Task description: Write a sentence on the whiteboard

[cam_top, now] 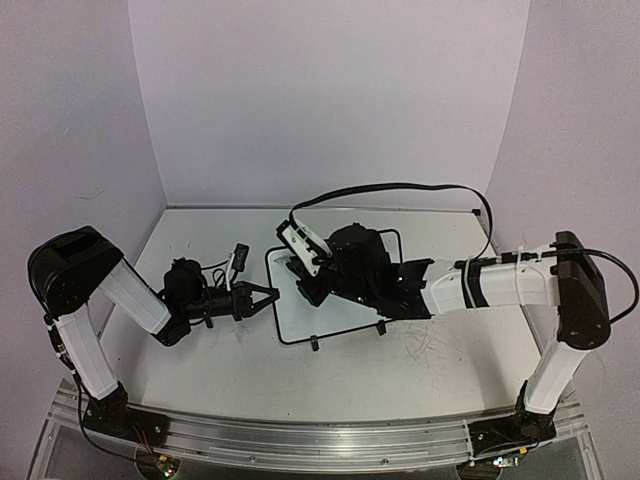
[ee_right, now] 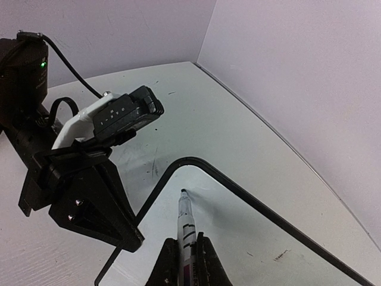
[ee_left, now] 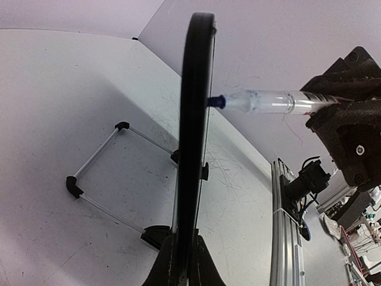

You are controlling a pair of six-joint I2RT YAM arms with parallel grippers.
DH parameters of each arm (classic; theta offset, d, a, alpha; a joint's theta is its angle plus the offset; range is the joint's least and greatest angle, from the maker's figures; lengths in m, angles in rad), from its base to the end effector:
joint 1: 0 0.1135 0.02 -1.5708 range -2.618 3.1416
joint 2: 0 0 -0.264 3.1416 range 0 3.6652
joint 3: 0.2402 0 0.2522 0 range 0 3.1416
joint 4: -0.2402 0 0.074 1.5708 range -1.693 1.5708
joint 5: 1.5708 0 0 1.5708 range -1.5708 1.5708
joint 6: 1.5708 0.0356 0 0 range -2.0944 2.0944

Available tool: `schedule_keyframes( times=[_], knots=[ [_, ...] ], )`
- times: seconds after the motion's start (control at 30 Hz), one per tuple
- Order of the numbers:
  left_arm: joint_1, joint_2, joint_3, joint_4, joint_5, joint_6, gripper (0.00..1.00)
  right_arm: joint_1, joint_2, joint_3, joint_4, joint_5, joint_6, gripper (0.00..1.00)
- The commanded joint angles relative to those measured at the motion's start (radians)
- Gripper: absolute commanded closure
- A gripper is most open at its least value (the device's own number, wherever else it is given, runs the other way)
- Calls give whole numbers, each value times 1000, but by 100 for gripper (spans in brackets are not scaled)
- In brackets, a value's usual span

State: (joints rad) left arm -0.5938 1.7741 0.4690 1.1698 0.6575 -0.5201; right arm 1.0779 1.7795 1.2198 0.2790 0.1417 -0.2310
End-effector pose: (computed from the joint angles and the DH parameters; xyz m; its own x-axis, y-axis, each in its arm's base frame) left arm 0.2338 -0.1841 0.1377 -0.5665 -0.0921 -0.8189 0.7643 0.3128 -0.5640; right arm 0.2027 0.3668 0.2623 0.0574 -0.3722 -0.9264 -0.8165 0.5165 -0.2581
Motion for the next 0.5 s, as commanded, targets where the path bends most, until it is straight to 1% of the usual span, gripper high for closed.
schedule_keyframes(
  times=[0.0,0.47],
  knots=[
    [8,-22,-21,-18,-10,-8,100,3,15,44,31,18,13,100],
    [7,-31,-26,-25,-13,-5,100,3,18,40,26,31,21,100]
  ],
)
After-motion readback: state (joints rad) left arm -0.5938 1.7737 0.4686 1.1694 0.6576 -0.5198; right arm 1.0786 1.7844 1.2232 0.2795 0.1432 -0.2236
